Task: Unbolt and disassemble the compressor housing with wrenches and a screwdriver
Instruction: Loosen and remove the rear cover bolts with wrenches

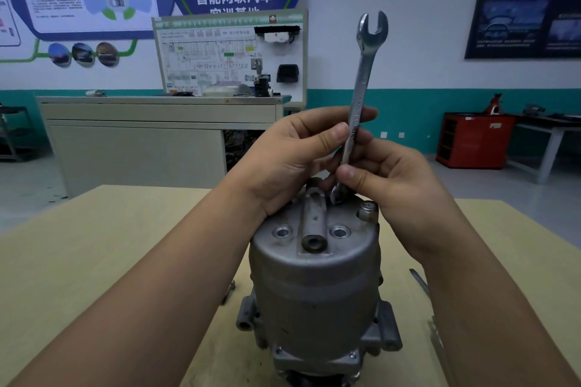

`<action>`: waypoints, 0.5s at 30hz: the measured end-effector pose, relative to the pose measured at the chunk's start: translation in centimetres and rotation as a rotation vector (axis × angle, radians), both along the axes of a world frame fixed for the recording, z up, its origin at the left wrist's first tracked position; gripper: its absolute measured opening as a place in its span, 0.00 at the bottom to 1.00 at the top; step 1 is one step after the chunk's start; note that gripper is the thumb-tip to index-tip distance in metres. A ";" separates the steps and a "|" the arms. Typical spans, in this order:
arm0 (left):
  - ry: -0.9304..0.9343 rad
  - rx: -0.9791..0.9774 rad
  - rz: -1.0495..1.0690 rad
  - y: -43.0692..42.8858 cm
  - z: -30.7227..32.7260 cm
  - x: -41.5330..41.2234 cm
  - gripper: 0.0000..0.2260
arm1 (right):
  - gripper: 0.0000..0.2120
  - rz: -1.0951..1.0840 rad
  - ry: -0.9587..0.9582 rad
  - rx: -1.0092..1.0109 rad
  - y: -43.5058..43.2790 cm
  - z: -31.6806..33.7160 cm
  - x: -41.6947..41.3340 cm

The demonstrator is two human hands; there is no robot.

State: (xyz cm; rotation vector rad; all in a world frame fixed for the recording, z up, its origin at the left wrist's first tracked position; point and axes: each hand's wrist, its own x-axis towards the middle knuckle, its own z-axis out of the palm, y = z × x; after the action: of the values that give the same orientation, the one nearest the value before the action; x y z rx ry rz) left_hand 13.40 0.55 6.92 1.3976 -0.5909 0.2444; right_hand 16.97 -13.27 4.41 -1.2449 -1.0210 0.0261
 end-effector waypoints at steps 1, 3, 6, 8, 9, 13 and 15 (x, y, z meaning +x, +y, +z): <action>0.000 -0.015 -0.015 0.0 0.0 0.0 0.10 | 0.12 -0.019 -0.013 0.007 0.1 0.1 0.0; -0.008 -0.045 -0.053 -0.1 0.0 -0.1 0.10 | 0.14 -0.062 -0.046 0.023 0.3 0.2 -0.1; -0.025 -0.066 -0.065 -0.1 0.0 -0.1 0.10 | 0.15 -0.088 -0.062 0.031 0.5 0.1 -0.2; -0.027 -0.067 -0.051 0.0 0.0 0.0 0.10 | 0.15 -0.081 -0.046 0.036 0.6 0.0 -0.1; -0.029 -0.063 -0.045 0.0 0.0 0.0 0.10 | 0.15 -0.076 -0.042 0.036 0.6 0.0 -0.1; -0.031 -0.047 -0.010 -0.1 0.0 0.1 0.09 | 0.14 -0.067 -0.034 0.034 0.6 0.0 0.0; -0.035 -0.043 0.021 -0.1 0.0 0.2 0.09 | 0.13 -0.057 -0.022 0.043 0.6 -0.1 0.1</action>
State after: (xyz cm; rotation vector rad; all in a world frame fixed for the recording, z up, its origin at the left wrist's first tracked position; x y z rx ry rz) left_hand 13.56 0.45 6.93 1.3611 -0.5971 0.2973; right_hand 17.02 -12.67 4.35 -1.2370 -0.9995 -0.0530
